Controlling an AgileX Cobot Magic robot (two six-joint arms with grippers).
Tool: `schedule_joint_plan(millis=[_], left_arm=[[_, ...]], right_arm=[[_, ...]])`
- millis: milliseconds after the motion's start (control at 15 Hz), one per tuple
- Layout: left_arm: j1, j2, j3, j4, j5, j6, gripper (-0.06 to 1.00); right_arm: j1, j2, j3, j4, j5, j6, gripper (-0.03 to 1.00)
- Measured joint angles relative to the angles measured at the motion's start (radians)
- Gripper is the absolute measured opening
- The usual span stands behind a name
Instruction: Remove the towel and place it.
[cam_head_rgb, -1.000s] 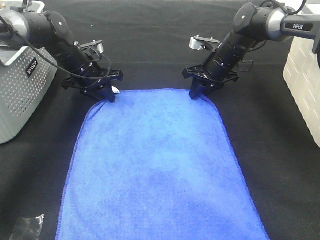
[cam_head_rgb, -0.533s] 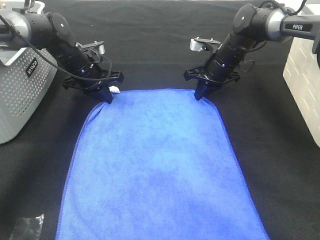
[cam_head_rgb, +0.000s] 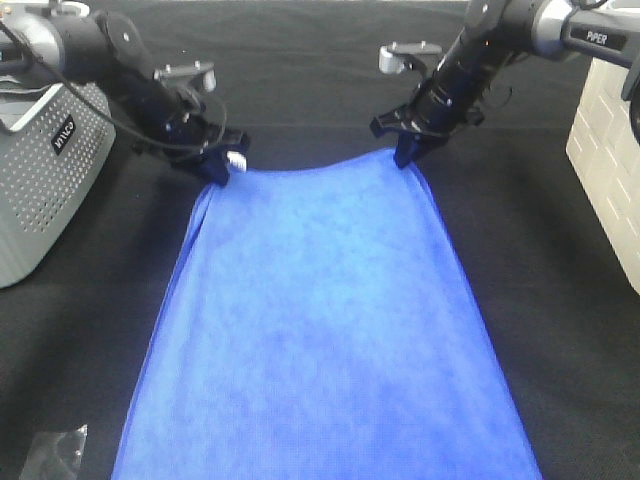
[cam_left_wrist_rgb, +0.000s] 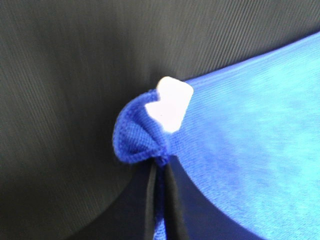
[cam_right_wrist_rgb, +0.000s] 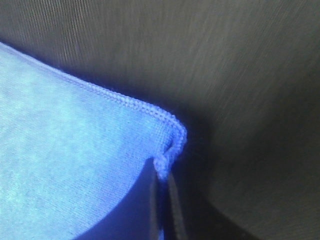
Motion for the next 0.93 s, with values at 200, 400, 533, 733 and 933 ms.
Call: schedule_joint_plan(millis=[200,400,533,733,933], left_arm=[[0.0,0.0,-0.084,0.03,-0.035,0.003,0.01],[0.0,0.0,-0.152,0.057,-0.084,0.016,0.01],[-0.001,0.0,-0.179,0.057,-0.13,0.048,0.01],[-0.008,0.0,-0.187,0.059,-0.225,0.103,0.01],[-0.011,0.0,-0.187,0.061,-0.284,0.11,0.01]], right_arm=[[0.0,0.0,-0.093,-0.03,-0.008,0.0,0.0],[0.0,0.0,-0.16,-0.049,-0.052,0.0,0.0],[0.0,0.0,-0.185,-0.062,-0.081,0.0,0.0],[0.0,0.0,-0.196,-0.078,-0.137,0.0,0.0],[0.0,0.0,-0.196,-0.084,-0.189,0.0,0.0]])
